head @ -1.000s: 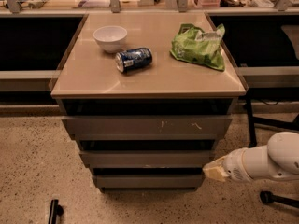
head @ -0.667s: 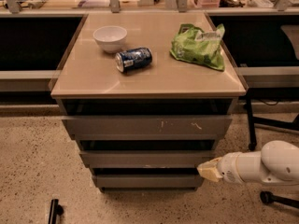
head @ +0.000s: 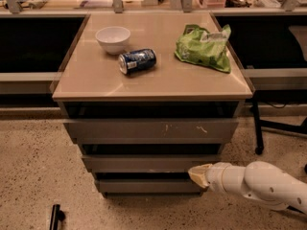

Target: Open middle drawer

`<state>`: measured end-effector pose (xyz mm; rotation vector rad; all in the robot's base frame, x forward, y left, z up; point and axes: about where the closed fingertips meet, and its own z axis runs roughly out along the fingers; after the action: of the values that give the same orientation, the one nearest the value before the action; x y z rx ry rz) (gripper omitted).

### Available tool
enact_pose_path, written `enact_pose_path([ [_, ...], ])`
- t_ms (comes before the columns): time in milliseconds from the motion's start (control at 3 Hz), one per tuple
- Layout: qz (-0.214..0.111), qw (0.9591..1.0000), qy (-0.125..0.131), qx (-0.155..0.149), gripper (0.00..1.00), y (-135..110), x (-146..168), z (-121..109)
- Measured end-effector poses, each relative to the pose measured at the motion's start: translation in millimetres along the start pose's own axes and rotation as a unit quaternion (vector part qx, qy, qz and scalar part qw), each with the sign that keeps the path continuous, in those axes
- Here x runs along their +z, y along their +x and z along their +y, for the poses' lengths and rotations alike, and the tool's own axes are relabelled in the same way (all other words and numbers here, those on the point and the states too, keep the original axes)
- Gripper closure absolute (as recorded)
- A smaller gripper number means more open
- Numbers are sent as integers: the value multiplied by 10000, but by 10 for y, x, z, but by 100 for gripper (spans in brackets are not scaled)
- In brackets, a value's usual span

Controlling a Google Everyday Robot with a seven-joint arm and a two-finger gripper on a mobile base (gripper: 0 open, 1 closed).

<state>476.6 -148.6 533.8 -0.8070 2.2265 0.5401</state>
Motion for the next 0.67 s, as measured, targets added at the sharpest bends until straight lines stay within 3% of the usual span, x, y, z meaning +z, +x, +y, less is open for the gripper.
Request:
enact_pose_path([
  [333, -133, 9992, 375, -2, 100, -64, -5, -188],
  [667, -198, 9990, 383, 69, 100, -62, 31, -191],
])
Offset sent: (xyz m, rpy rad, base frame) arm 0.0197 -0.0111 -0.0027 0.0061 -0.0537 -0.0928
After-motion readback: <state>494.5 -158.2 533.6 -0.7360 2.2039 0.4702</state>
